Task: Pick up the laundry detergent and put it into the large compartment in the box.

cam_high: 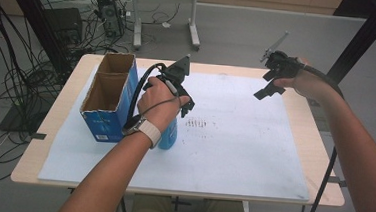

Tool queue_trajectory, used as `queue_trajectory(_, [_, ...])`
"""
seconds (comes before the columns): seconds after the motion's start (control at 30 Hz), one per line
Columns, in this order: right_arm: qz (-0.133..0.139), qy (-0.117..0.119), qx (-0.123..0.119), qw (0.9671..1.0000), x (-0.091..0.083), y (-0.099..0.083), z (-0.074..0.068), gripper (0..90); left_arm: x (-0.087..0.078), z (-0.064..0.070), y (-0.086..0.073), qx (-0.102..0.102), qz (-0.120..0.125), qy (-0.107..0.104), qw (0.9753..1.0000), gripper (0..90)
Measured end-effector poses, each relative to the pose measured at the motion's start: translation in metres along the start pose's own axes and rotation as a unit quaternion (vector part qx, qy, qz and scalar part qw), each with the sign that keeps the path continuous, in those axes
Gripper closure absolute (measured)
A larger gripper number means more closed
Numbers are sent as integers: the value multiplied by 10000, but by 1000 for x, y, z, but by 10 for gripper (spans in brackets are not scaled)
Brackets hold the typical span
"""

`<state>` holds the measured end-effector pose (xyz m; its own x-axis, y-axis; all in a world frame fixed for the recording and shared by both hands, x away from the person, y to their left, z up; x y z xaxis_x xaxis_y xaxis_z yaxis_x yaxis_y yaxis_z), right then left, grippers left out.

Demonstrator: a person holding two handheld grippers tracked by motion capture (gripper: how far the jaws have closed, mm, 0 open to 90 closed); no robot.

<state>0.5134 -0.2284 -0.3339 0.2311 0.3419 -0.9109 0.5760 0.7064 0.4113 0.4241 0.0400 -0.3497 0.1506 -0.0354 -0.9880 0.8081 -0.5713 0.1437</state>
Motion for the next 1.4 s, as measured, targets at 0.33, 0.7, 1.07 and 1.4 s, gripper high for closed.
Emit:
queue_trajectory(0.33, [-4,25,11,10000,3,0,-1,94,0,1,1,-1,13,-24,10000,99])
queue_trajectory(0.7, [7,25,15,10000,2,0,0,94,0,0,0,2,14,-38,10000,99])
queue_trajectory(1.07, [28,20,-7,10000,1,1,0,94,-1,0,0,-13,28,-33,10000,99])
queue_trajectory(1.4, [47,20,-22,10000,1,2,-1,94,-1,0,1,-26,59,-40,10000,99])
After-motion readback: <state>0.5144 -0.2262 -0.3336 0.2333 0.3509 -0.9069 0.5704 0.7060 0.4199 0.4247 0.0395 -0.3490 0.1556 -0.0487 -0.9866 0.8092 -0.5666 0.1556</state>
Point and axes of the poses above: each handheld gripper's, and its own axes: x roughly forward along the jaws, y roughly out of its top, z roughly to its right, the point moved 10 cm from there along x, roughly forward along the jaws, and after that the axes turned 12 degrees about x, right-handed, at the moved point
